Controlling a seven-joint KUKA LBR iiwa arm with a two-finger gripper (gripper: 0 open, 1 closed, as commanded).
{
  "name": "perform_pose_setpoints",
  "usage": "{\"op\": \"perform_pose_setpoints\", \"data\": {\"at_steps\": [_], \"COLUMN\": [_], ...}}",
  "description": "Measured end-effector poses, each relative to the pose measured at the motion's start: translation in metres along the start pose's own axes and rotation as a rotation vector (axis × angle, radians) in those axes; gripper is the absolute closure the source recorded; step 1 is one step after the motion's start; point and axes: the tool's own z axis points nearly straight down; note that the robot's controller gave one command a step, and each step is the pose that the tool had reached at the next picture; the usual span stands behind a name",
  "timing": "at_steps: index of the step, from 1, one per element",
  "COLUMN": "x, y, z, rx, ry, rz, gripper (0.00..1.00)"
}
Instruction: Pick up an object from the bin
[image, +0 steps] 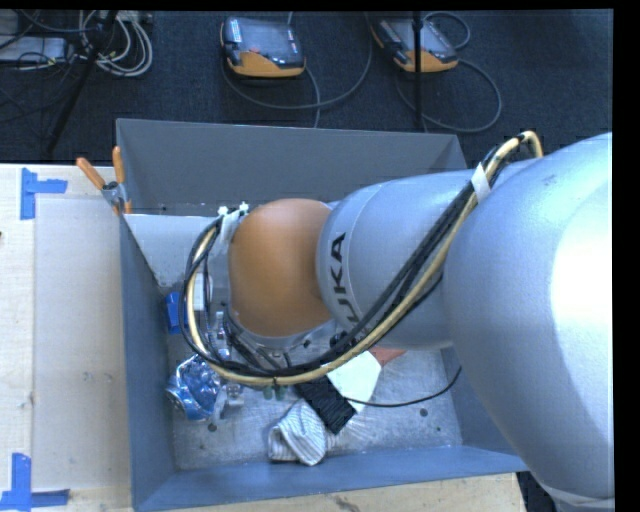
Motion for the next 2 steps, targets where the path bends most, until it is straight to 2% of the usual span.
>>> {"op": "perform_pose_setpoints", "data": {"at_steps": [1, 2], "x": [-0.0089, -0.0096], "y": [0.0106, 0.012], "z": [0.044, 0.0481], "rx": [-0.001, -0.002], "ry": [-0.005, -0.005], "rz": [-0.017, -0.02], "gripper": [0.0, 1.0]}}
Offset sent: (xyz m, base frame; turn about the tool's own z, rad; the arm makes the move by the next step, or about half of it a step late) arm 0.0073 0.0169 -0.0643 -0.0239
